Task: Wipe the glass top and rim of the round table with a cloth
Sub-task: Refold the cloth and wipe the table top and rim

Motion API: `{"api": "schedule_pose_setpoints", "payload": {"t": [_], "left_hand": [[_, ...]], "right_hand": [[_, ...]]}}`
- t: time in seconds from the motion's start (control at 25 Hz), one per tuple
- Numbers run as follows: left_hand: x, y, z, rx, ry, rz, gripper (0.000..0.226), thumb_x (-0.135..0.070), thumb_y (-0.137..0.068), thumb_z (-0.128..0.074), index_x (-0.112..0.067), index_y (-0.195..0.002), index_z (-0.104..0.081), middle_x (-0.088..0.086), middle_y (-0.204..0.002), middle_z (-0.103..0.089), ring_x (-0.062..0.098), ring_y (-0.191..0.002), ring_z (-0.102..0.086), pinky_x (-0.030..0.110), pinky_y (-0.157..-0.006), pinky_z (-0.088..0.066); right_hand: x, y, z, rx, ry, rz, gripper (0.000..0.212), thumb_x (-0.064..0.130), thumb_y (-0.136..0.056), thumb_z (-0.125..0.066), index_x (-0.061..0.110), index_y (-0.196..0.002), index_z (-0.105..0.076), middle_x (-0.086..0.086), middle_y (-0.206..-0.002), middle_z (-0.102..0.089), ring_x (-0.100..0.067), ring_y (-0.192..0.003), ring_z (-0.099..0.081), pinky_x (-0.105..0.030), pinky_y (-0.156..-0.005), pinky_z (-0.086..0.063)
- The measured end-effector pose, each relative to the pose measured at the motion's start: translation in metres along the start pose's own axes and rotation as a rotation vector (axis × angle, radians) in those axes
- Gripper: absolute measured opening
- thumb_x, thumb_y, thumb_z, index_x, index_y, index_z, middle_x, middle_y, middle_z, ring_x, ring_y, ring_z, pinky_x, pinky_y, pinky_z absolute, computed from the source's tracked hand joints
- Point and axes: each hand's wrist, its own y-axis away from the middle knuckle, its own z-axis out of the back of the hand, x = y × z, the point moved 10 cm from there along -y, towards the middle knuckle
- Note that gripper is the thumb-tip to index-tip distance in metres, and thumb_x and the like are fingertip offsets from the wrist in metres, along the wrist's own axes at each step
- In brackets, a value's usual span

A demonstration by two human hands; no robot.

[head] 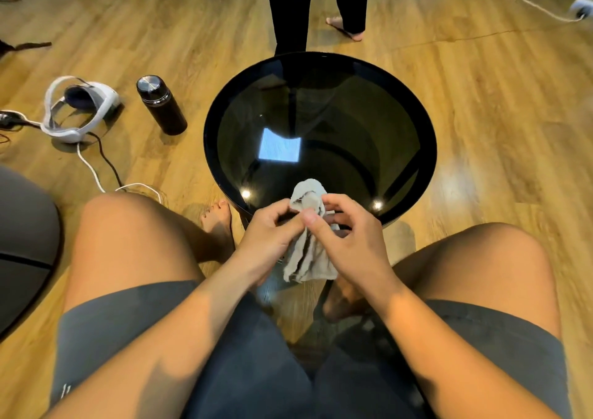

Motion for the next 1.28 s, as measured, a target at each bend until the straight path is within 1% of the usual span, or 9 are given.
{"api": "schedule_pose_setpoints", "payload": {"t": [0.08, 0.16, 0.36, 0.52, 0.64, 0.84, 0.96, 1.08, 1.28], "left_hand": [[-0.005, -0.001, 0.008, -0.065, -0.082, -0.06, 0.029, -0.025, -0.086, -0.072, -0.013, -0.11, -0.065, 0.005, -0.103, -0.073, 0.02, -0.098, -0.071, 0.044, -0.088, -0.059], [-0.008, -0.003, 0.012, -0.086, -0.053, -0.086, 0.033, -0.027, -0.082, -0.075, -0.011, -0.108, -0.061, 0.01, -0.105, -0.07, 0.025, -0.099, -0.069, 0.044, -0.087, -0.058], [-0.004, -0.01, 0.02, -0.106, 0.083, -0.019, 0.014, -0.022, -0.098, -0.055, -0.018, -0.105, -0.066, 0.016, -0.113, -0.064, 0.035, -0.114, -0.06, 0.043, -0.091, -0.051], [0.006, -0.004, -0.003, 0.069, 0.335, 0.097, 0.03, -0.024, -0.1, -0.051, -0.007, -0.124, -0.059, 0.024, -0.125, -0.061, 0.035, -0.119, -0.061, 0.048, -0.099, -0.051], [0.006, -0.005, 0.003, 0.021, 0.419, 0.124, 0.032, -0.015, -0.099, -0.054, -0.009, -0.131, -0.057, 0.02, -0.126, -0.065, 0.035, -0.116, -0.064, 0.049, -0.098, -0.052], [0.012, -0.008, 0.008, -0.017, 0.78, 0.213, 0.038, -0.022, -0.103, -0.043, -0.005, -0.135, -0.054, 0.025, -0.132, -0.061, 0.037, -0.121, -0.06, 0.052, -0.099, -0.051], [0.003, -0.008, 0.004, 0.051, 0.786, 0.185, 0.041, -0.024, -0.103, -0.041, -0.004, -0.137, -0.052, 0.025, -0.136, -0.057, 0.037, -0.127, -0.056, 0.051, -0.105, -0.046], [-0.003, -0.008, 0.012, 0.026, 0.775, 0.138, 0.039, -0.02, -0.103, -0.04, -0.003, -0.134, -0.054, 0.023, -0.133, -0.06, 0.034, -0.121, -0.061, 0.046, -0.096, -0.054], [-0.01, 0.001, -0.006, 0.154, 0.703, 0.138, 0.034, -0.012, -0.094, -0.048, 0.0, -0.121, -0.064, 0.022, -0.12, -0.068, 0.028, -0.109, -0.068, 0.037, -0.089, -0.058]], "right_hand": [[-0.001, 0.0, -0.005, 0.046, -0.132, -0.025, 0.013, 0.026, -0.093, -0.065, 0.023, -0.105, -0.067, 0.01, -0.097, -0.07, -0.003, -0.091, -0.067, -0.018, -0.073, -0.054], [-0.005, -0.001, -0.005, 0.083, -0.299, -0.086, 0.014, 0.016, -0.097, -0.057, 0.021, -0.103, -0.069, 0.006, -0.095, -0.072, -0.009, -0.094, -0.069, -0.027, -0.077, -0.058], [-0.019, -0.004, -0.001, 0.158, -0.594, -0.231, 0.018, 0.011, -0.095, -0.058, 0.02, -0.095, -0.073, -0.001, -0.097, -0.073, -0.018, -0.097, -0.07, -0.03, -0.075, -0.055], [-0.001, -0.003, -0.003, 0.205, -0.386, -0.05, 0.013, 0.022, -0.088, -0.064, 0.016, -0.097, -0.072, -0.003, -0.096, -0.072, -0.018, -0.087, -0.068, -0.028, -0.072, -0.056], [0.003, -0.001, -0.007, 0.191, -0.297, -0.014, 0.024, 0.017, -0.093, -0.063, 0.017, -0.116, -0.068, 0.002, -0.112, -0.07, -0.01, -0.102, -0.067, -0.027, -0.084, -0.057], [0.01, 0.007, -0.021, 0.163, 0.308, 0.144, 0.068, 0.051, -0.077, -0.074, 0.023, -0.136, -0.055, 0.013, -0.131, -0.046, -0.001, -0.123, -0.042, -0.013, -0.098, -0.04], [0.014, 0.009, -0.022, 0.105, 0.308, 0.18, 0.063, 0.037, -0.083, -0.075, 0.019, -0.14, -0.052, 0.01, -0.137, -0.045, -0.004, -0.128, -0.041, -0.009, -0.101, -0.034], [0.008, -0.001, -0.005, 0.052, 0.079, 0.154, 0.038, 0.027, -0.084, -0.075, 0.015, -0.119, -0.069, 0.007, -0.128, -0.056, -0.005, -0.121, -0.054, -0.024, -0.1, -0.049], [0.004, 0.002, -0.003, 0.013, 0.066, 0.075, 0.038, 0.038, -0.083, -0.074, 0.017, -0.115, -0.069, 0.01, -0.122, -0.058, -0.001, -0.114, -0.057, -0.025, -0.093, -0.054]]}}
